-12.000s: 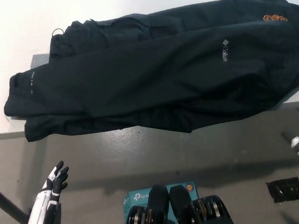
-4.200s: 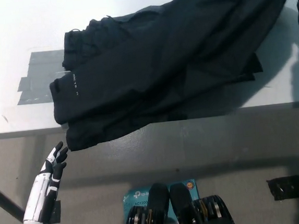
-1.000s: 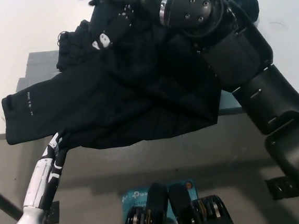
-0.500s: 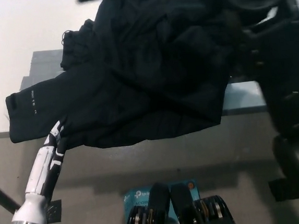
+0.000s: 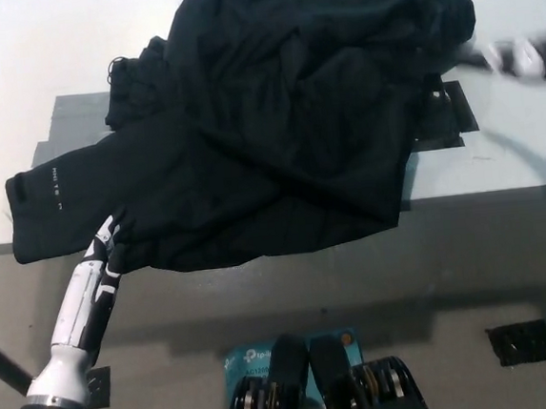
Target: The robot grabs the right edges of the black jacket on the table, and folds it in half
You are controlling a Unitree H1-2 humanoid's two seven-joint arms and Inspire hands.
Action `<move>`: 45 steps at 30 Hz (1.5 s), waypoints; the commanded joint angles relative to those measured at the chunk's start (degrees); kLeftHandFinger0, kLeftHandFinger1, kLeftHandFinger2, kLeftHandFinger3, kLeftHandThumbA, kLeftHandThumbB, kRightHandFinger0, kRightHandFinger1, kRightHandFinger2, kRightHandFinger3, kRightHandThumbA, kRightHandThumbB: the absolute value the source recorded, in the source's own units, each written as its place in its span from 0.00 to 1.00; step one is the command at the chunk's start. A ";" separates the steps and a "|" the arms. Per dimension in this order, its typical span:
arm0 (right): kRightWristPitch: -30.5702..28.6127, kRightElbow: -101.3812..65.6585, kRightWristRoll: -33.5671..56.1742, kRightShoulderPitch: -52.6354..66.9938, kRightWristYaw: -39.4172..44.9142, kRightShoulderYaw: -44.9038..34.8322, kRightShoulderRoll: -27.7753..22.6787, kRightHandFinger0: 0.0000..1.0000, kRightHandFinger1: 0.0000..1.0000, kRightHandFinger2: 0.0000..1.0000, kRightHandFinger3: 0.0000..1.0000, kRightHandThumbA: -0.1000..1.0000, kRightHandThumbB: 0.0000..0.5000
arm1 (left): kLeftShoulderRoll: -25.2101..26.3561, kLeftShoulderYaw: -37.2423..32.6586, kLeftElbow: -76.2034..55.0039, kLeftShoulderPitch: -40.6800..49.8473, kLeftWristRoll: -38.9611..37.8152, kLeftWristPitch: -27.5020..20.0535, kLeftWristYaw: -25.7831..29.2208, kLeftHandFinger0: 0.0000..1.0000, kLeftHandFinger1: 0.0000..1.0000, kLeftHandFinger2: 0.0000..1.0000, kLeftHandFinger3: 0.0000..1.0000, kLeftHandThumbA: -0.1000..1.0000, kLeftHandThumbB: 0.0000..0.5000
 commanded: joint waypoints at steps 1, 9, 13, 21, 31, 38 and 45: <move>-11.54 -24.28 17.38 22.87 -6.81 -9.89 5.70 1.00 1.00 1.00 1.00 1.00 0.82 | 0.50 0.45 -0.80 -0.37 -2.69 -3.06 -1.19 1.00 1.00 1.00 1.00 1.00 0.45; -25.13 -3.09 0.04 33.99 -6.60 -0.42 16.55 1.00 1.00 1.00 1.00 1.00 0.68 | 0.54 0.20 -0.98 2.82 -3.25 -3.88 -1.48 1.00 1.00 1.00 1.00 1.00 0.49; -30.20 9.59 -1.89 34.83 -7.21 0.86 18.43 1.00 1.00 1.00 1.00 1.00 0.40 | 0.51 -0.18 -0.96 4.07 -3.61 -4.53 -1.83 1.00 1.00 1.00 1.00 1.00 0.50; -33.64 17.77 -4.32 36.12 -8.31 2.35 17.76 1.00 1.00 1.00 1.00 0.96 0.24 | 1.01 -0.02 -1.40 5.83 -4.11 -4.28 -2.47 1.00 1.00 1.00 1.00 1.00 0.48; -34.34 19.47 -5.78 37.50 -10.01 4.55 16.04 1.00 1.00 1.00 1.00 0.96 0.32 | 1.13 -0.44 -1.48 6.82 -3.22 -4.19 -2.53 1.00 1.00 1.00 1.00 1.00 0.42; -35.67 19.95 -6.56 37.55 -12.26 6.69 14.62 1.00 1.00 1.00 1.00 0.91 0.31 | 1.27 -0.41 -1.22 6.66 -3.05 -4.46 -2.71 1.00 1.00 1.00 1.00 1.00 0.42; -34.82 19.51 -7.80 37.51 -13.96 8.64 13.39 1.00 1.00 1.00 1.00 0.82 0.29 | 1.38 -0.42 -1.26 6.75 -2.36 -4.69 -2.74 1.00 1.00 1.00 1.00 1.00 0.40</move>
